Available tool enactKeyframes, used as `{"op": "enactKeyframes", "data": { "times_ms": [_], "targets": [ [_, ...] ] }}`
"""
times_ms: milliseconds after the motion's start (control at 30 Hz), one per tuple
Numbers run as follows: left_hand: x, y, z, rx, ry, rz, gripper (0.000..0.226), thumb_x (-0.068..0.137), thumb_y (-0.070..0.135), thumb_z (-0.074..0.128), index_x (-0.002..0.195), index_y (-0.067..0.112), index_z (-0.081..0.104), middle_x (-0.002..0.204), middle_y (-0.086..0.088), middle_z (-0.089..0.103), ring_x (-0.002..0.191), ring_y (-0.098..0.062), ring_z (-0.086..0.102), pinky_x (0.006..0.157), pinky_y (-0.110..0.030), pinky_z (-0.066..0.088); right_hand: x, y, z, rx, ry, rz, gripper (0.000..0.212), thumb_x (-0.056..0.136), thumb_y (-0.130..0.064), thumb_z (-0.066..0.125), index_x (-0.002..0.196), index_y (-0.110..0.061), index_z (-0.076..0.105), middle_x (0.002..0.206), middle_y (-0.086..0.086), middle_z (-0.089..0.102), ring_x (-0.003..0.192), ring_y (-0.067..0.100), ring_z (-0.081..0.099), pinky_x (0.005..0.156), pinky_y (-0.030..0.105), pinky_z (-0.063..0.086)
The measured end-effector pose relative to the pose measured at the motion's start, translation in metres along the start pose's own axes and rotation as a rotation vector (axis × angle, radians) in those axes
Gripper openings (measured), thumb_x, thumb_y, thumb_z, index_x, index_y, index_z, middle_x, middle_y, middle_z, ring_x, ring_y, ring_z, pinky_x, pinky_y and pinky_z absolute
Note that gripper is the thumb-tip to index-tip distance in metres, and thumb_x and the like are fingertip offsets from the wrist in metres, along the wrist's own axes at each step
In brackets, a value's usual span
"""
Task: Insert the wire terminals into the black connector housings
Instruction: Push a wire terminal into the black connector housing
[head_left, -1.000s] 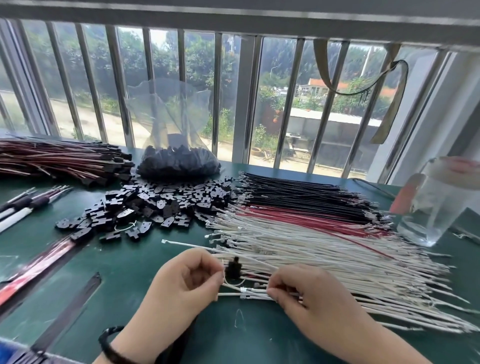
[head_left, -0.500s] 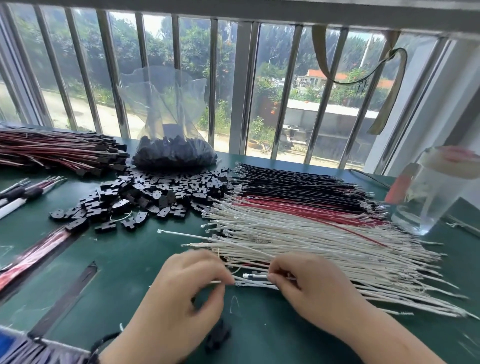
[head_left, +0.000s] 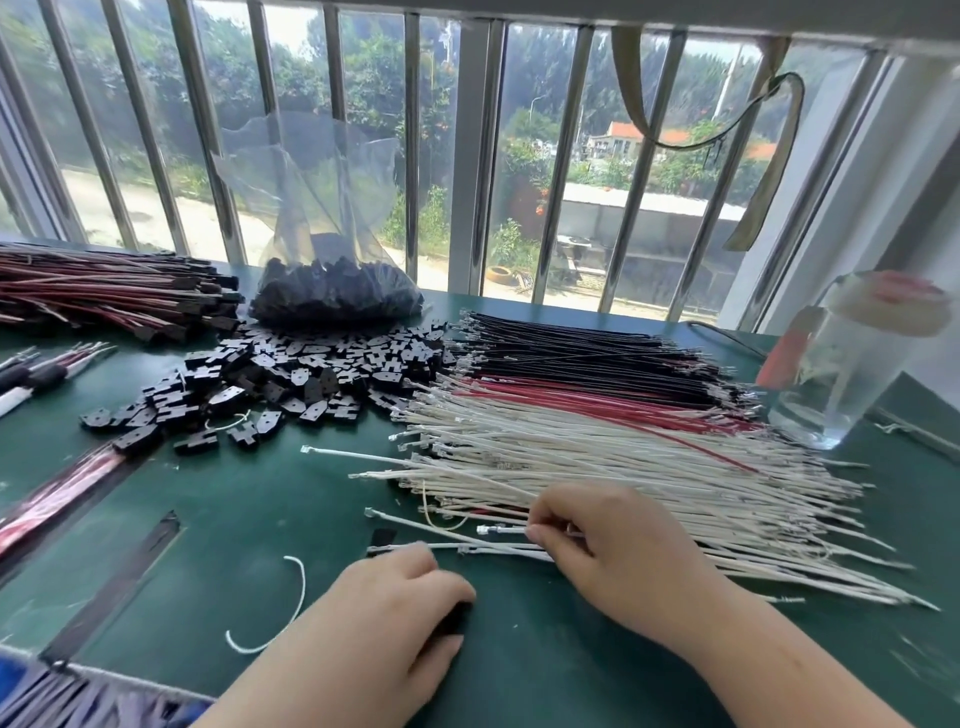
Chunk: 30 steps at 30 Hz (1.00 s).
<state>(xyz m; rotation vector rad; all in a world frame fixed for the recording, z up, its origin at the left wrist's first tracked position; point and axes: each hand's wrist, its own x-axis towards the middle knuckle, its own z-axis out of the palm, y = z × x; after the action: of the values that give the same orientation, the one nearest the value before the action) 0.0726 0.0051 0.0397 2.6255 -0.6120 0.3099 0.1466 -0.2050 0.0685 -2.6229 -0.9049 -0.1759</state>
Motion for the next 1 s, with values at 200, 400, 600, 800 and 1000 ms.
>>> {"op": "enactKeyframes", "data": {
  "times_ms": [200,400,600,800,1000],
  "targets": [
    [0.018,-0.004,0.005,-0.190,0.116,-0.095,0.013,0.089,0.029,0.055,0.084,0.038,0.047,0.094,0.022,0.050,0.090,0.003,0.050,0.079,-0.014,0.042,0.000,0.003,-0.002,0.037,0.037,0.017,0.009,0.090,-0.038,0.052,0.084,-0.032,0.057,0.075,-0.021,0.057,0.072,0.000,0.052,0.065,0.022,0.046],
    [0.018,-0.011,0.010,-0.439,0.297,-0.310,0.034,0.080,0.027,0.068,0.088,0.043,0.038,0.079,0.020,0.062,0.066,-0.004,0.055,0.063,-0.016,0.044,0.000,0.007,-0.005,0.047,0.066,0.027,0.007,0.088,-0.037,0.054,0.082,-0.035,0.057,0.070,-0.025,0.054,0.071,-0.004,0.052,0.062,0.015,0.042],
    [0.017,-0.014,0.007,-0.458,0.253,-0.274,0.016,0.080,0.029,0.070,0.085,0.035,0.056,0.075,0.005,0.062,0.065,-0.011,0.054,0.063,-0.020,0.045,-0.001,0.006,-0.006,0.044,0.054,0.016,0.007,0.088,-0.037,0.056,0.081,-0.035,0.057,0.070,-0.026,0.053,0.072,-0.006,0.051,0.062,0.012,0.039],
    [0.013,-0.009,0.010,-0.430,0.246,-0.254,0.042,0.091,0.024,0.052,0.111,0.059,0.041,0.112,0.043,0.051,0.112,0.026,0.036,0.086,0.008,0.025,-0.004,0.000,-0.011,0.135,0.037,-0.014,0.010,0.082,-0.039,0.057,0.073,-0.036,0.054,0.069,-0.020,0.058,0.073,0.001,0.055,0.061,0.016,0.042],
    [0.013,-0.008,0.012,-0.457,0.229,-0.295,0.033,0.090,0.032,0.052,0.100,0.058,0.035,0.092,0.020,0.059,0.092,0.008,0.051,0.073,-0.002,0.037,-0.005,-0.001,-0.013,0.240,0.058,-0.058,0.015,0.074,-0.051,0.051,0.075,-0.039,0.061,0.073,-0.024,0.062,0.073,0.002,0.059,0.060,0.017,0.045]
  ]
}}
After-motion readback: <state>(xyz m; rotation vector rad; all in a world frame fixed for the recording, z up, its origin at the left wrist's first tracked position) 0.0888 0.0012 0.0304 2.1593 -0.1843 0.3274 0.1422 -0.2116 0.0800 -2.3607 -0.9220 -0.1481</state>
